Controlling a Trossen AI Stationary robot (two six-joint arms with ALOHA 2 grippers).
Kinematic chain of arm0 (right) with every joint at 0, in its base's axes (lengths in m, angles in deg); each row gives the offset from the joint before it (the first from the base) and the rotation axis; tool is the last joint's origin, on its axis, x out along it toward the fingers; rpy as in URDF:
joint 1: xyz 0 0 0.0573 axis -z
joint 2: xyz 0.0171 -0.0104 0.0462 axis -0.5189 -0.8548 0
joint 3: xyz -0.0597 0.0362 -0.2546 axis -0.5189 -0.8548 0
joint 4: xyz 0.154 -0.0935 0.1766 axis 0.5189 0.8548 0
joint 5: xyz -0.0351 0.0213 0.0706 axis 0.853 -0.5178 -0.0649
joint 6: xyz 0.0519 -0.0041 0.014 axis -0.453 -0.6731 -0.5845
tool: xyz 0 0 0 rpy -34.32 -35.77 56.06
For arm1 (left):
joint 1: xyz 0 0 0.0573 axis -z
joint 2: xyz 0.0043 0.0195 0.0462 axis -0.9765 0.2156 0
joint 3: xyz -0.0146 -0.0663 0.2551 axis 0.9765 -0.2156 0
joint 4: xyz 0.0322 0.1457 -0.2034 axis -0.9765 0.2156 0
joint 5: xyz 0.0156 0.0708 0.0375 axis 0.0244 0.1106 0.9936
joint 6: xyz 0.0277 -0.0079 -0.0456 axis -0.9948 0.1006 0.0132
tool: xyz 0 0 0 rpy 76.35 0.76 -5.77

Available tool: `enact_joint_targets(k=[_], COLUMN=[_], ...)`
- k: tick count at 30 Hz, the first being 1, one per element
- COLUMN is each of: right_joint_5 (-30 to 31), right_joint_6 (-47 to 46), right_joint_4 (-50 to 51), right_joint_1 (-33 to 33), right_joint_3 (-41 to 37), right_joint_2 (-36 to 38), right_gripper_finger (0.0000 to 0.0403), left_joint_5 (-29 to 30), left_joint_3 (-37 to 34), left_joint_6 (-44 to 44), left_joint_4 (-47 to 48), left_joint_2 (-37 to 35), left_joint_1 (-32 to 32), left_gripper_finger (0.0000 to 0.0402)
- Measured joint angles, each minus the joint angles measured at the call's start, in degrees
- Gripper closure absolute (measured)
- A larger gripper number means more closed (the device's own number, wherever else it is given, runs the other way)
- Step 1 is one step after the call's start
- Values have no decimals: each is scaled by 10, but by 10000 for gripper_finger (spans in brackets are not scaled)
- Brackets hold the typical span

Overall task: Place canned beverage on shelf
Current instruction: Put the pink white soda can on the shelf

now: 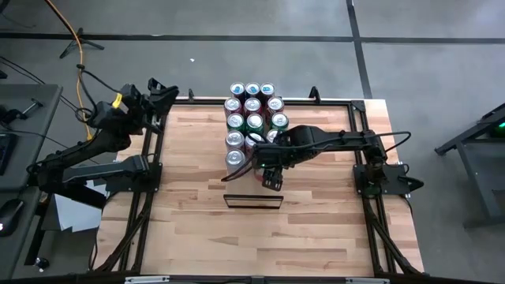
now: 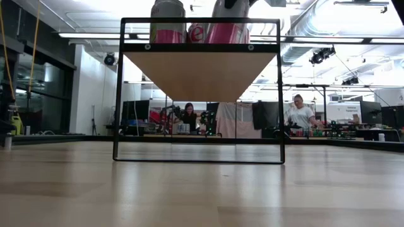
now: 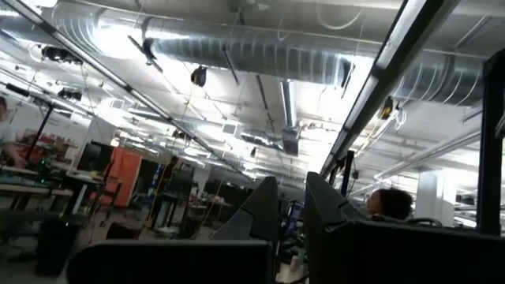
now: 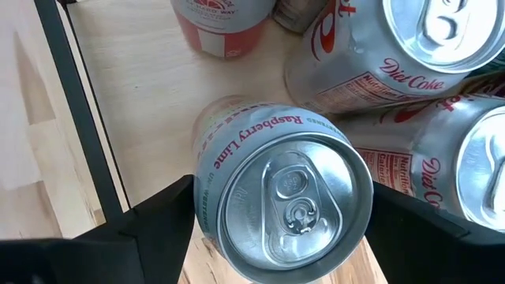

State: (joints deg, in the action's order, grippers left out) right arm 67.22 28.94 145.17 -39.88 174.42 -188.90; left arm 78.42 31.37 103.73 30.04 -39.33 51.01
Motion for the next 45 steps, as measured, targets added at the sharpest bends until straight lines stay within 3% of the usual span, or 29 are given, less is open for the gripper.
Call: enact_joint_targets(k=[6, 13, 19, 29, 45], right_joint_5=[0, -2, -7, 12, -26], right_joint_6=[21, 31, 31, 32, 178], right_joint_4=[-2, -10, -5, -10, 4], right_joint_1=[0, 0, 0, 0, 30], right_joint_3=[0, 0, 0, 0, 0], right_joint_2=[0, 0, 0, 0, 49], right_gripper_finger=[91, 91, 79, 8, 4], left_joint_5=[-12, -86, -86, -86, -85], left_joint_3=[0, 0, 0, 0, 0], left_joint_6=[0, 4, 20, 19, 4], left_joint_4=[-55, -98, -91, -77, -71], left_joint_2=[0, -4, -4, 8, 7], left_joint_1=[0, 0, 0, 0, 0], left_gripper_finger=[402, 402, 401, 401, 401])
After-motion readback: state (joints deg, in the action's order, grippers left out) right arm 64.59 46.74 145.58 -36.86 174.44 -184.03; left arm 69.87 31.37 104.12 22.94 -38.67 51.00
